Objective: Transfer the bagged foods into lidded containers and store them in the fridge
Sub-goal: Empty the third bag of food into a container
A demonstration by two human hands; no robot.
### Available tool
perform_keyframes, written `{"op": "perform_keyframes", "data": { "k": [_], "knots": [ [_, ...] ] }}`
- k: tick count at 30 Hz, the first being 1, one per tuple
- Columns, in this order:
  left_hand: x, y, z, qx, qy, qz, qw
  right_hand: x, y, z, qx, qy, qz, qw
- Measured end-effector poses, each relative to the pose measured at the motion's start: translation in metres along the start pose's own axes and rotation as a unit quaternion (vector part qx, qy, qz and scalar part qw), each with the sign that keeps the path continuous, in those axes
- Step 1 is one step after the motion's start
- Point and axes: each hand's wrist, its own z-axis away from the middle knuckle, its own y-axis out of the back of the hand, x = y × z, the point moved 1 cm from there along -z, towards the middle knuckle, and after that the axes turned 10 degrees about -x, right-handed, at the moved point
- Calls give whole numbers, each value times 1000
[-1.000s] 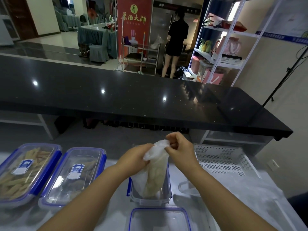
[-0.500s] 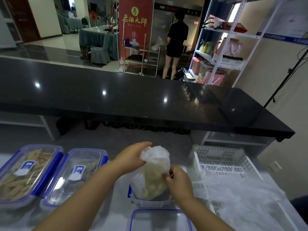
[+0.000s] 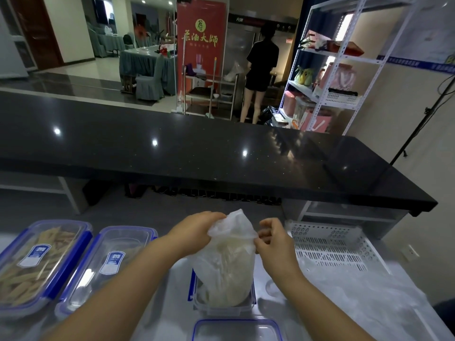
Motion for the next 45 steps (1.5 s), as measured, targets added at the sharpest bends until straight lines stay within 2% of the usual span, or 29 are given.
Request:
{"op": "perform_keyframes", "data": {
  "k": [4, 8, 10, 15, 21, 25, 29, 36, 39, 43, 45],
  "knots": [
    [-10, -9, 1, 2, 14, -6, 1000, 10, -14, 20, 25, 28, 79, 996],
    [-13, -11, 5, -1, 15, 9, 1000, 31, -29, 33, -47, -23, 191, 980],
    [-13, -8, 6, -2, 15, 10, 1000, 32, -30, 31, -68, -31, 203, 976],
    [-6, 8, 8, 13, 7, -18, 1000, 19, -21, 13, -31, -14, 84, 996],
    [-1, 14, 12, 19, 3, -53, 998, 7, -17, 9, -25, -3, 11, 1000],
    [2, 15, 14, -1, -7, 12, 1000, 0, -15, 5, -5, 3, -36, 999],
    [14, 18, 17, -58, -30, 37, 997, 0, -22, 6, -42, -12, -71, 997],
    [16, -19, 14, -69, 12, -45, 997, 2, -30, 7, -74, -13, -164, 984],
    [9, -19, 8, -36, 16, -40, 998, 5, -23, 4, -72, 0, -133, 988],
    [4, -12, 4, -15, 13, -2, 1000, 15, -18, -1, -41, 27, 10, 999],
    [3, -9, 5, -3, 8, 25, 1000, 21, -19, -3, -64, 34, 44, 996]
  ]
}}
